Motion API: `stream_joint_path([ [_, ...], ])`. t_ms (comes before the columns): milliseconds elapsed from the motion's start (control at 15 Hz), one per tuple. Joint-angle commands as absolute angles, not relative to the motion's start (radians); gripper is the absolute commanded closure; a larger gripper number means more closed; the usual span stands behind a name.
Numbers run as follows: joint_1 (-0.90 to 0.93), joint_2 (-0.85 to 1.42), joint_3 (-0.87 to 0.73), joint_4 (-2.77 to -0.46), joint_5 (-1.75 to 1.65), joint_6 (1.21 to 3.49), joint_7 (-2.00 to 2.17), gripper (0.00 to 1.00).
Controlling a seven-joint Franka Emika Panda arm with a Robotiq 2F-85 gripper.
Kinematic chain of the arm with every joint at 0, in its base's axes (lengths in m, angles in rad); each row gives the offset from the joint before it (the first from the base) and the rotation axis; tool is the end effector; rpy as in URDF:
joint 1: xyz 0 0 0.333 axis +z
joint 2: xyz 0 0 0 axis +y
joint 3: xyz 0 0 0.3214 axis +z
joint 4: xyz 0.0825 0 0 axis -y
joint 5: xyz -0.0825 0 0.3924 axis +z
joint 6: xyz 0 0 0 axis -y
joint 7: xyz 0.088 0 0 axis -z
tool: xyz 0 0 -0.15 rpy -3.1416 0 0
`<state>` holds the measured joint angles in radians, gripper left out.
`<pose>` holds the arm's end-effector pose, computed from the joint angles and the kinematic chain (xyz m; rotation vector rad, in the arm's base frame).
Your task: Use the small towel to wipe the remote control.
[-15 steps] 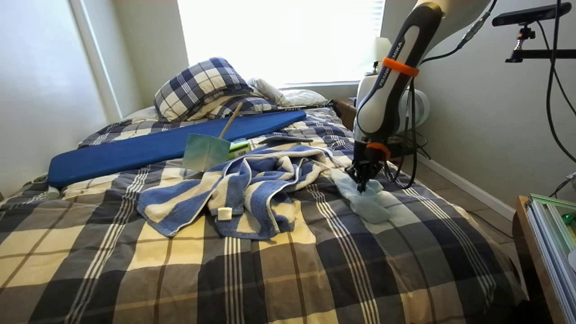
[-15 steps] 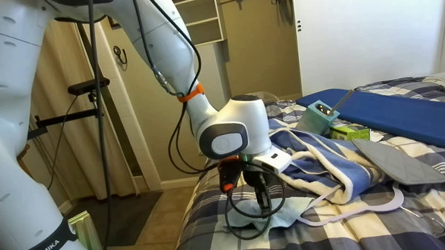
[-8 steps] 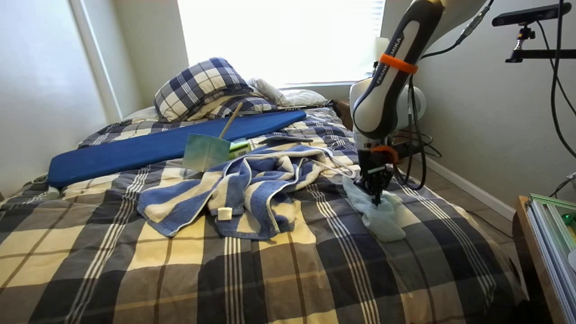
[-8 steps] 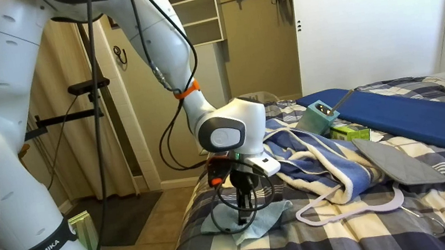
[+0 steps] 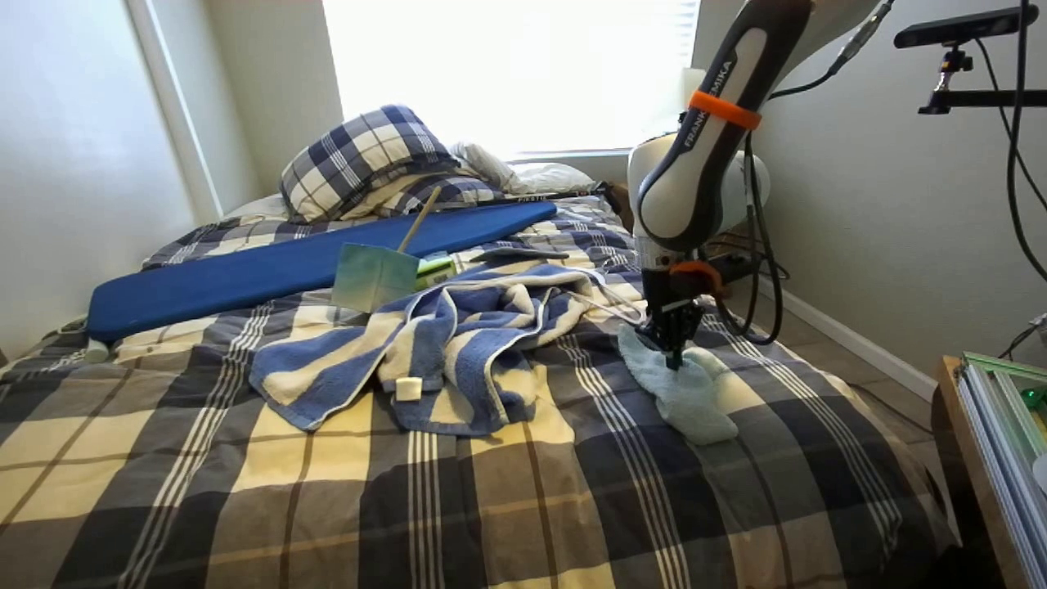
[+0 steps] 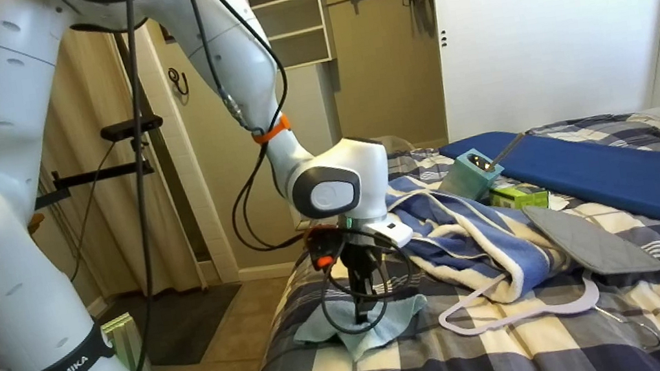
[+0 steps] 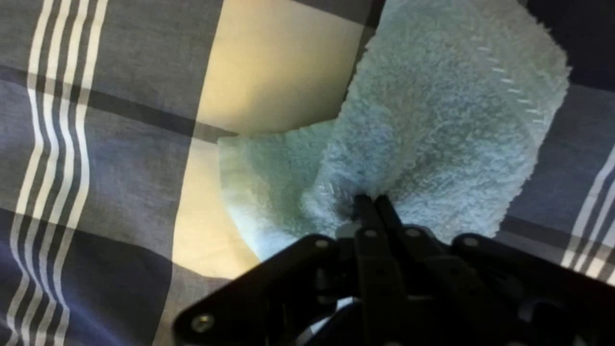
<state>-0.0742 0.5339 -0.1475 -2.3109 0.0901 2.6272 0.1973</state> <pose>0.4691 -0.1174 0.0542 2.9943 -0.7483 -0.3244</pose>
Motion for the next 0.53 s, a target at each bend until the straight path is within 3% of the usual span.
stream_joint_path([
  [0,-0.055,0.481,-0.166,-2.349,0.069,2.61,0.213,0.99],
  [400,-0.177,0.386,-0.011,-2.38,0.245,2.457,0.006,0.99],
  [467,-0.112,0.443,-0.066,-2.352,0.17,2.501,0.094,0.98],
])
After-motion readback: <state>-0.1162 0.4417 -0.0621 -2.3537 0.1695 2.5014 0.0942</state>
